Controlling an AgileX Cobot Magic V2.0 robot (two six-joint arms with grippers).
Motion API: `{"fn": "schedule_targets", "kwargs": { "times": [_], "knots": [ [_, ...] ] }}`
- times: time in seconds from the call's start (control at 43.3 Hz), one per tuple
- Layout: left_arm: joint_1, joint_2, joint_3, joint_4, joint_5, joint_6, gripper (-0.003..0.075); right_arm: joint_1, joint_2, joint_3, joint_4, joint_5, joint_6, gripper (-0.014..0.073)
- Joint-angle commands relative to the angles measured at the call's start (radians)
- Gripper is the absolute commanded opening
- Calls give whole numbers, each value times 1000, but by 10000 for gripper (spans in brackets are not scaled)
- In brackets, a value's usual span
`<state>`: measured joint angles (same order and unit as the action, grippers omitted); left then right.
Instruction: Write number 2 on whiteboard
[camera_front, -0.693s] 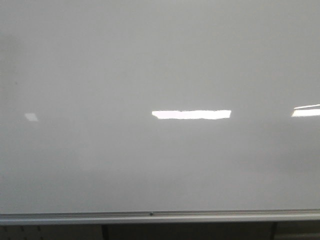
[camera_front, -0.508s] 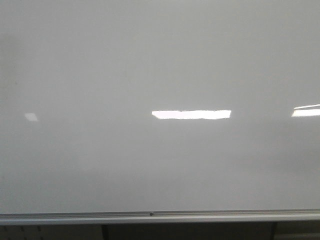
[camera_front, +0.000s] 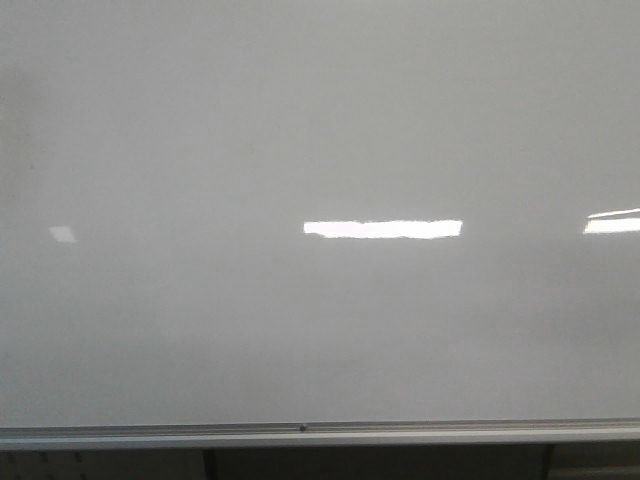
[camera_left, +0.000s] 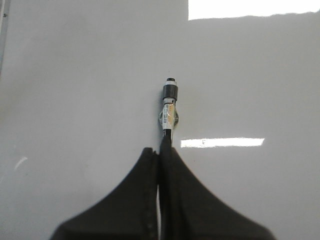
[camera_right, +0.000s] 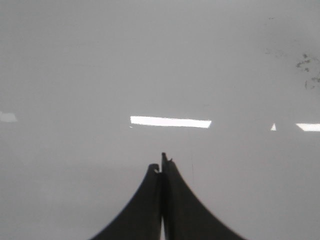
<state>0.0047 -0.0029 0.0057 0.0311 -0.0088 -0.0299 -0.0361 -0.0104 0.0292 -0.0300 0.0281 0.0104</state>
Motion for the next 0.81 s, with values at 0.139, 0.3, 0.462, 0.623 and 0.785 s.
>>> {"fn": "schedule_targets", "kwargs": {
  "times": [0.139, 0.3, 0.462, 0.623, 0.785],
  "knots": [
    [-1, -19, 21, -6, -80, -4, -20, -1, -15, -2, 4, -95, -10, -69],
    [-1, -19, 19, -8, -117, -4, -19, -1, -15, -11, 5, -95, -10, -69],
    [-1, -19, -47, -8, -121, -4, -19, -1, -15, -85, 5, -64, -10, -69],
    [-1, -15, -165, -8, -88, -4, -20, -1, -7, -204, 5, 29, -10, -69],
    [-1, 23, -311, -8, 9, -4, -20, -1, 53, -339, 5, 125, -10, -69]
  ]
}}
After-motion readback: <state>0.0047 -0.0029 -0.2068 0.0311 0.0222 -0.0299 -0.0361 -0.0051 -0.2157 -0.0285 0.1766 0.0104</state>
